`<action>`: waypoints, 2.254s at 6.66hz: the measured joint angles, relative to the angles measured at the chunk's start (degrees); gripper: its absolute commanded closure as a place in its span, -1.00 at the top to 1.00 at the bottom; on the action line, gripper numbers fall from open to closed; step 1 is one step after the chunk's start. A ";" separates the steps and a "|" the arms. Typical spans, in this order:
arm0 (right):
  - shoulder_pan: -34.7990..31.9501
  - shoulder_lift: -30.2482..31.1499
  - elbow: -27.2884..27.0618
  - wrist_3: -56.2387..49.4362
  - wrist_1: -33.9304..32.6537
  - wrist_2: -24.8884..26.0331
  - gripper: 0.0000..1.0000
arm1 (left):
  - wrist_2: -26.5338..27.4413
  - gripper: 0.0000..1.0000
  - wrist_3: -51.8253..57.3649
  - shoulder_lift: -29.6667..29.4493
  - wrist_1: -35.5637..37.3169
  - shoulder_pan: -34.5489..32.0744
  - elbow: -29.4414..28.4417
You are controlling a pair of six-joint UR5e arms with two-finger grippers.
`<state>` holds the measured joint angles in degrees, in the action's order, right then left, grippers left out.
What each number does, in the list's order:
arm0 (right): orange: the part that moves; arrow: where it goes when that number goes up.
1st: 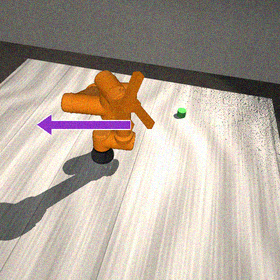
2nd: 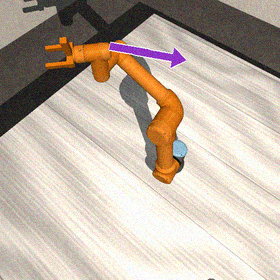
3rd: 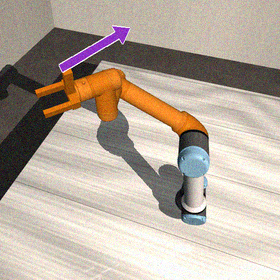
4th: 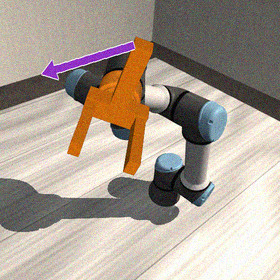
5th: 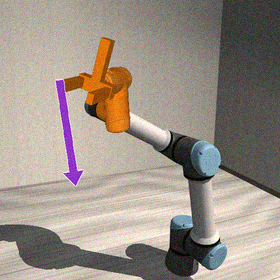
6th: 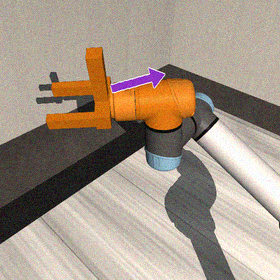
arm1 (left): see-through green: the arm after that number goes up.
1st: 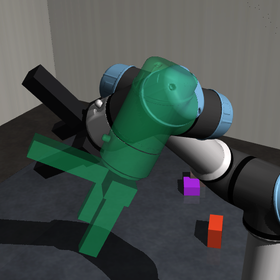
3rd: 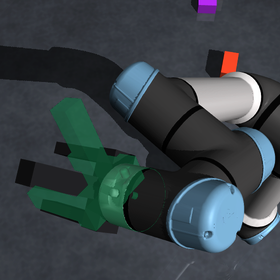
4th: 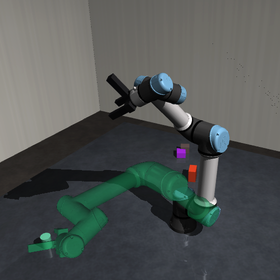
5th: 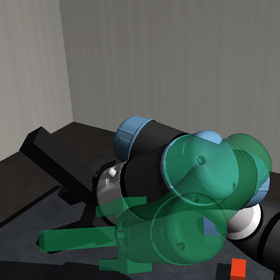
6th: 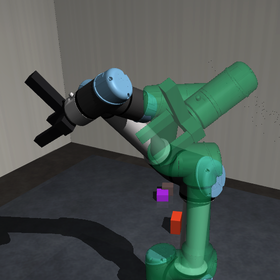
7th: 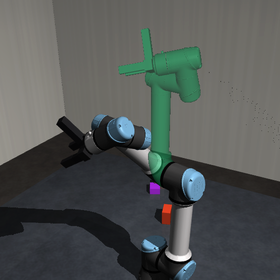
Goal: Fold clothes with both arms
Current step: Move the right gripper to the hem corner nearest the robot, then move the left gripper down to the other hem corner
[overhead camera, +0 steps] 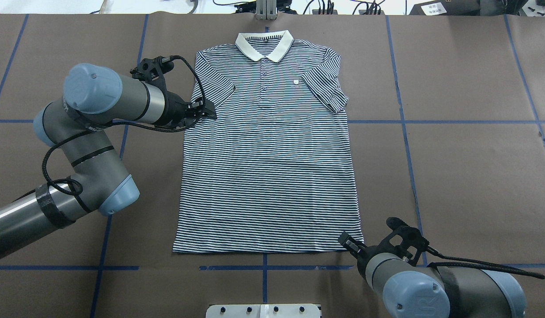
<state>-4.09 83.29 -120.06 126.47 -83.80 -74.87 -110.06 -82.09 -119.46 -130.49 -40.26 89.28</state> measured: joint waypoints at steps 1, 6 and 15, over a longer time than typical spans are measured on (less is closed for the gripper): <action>0.18 -0.22 0.70 0.08 -0.08 0.11 0.62 | 0.02 0.45 0.01 0.04 -0.02 0.00 -0.02; -0.85 -0.63 2.40 -0.49 -0.26 0.25 0.26 | 0.02 0.45 0.03 0.13 -0.03 0.09 -0.53; -1.56 -2.02 2.58 -0.60 -0.30 -0.26 -1.00 | 0.09 0.47 -0.21 0.10 -0.12 0.18 -0.39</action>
<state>-5.66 81.28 -117.48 125.87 -84.10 -75.13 -109.97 -82.30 -119.35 -130.61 -40.08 88.89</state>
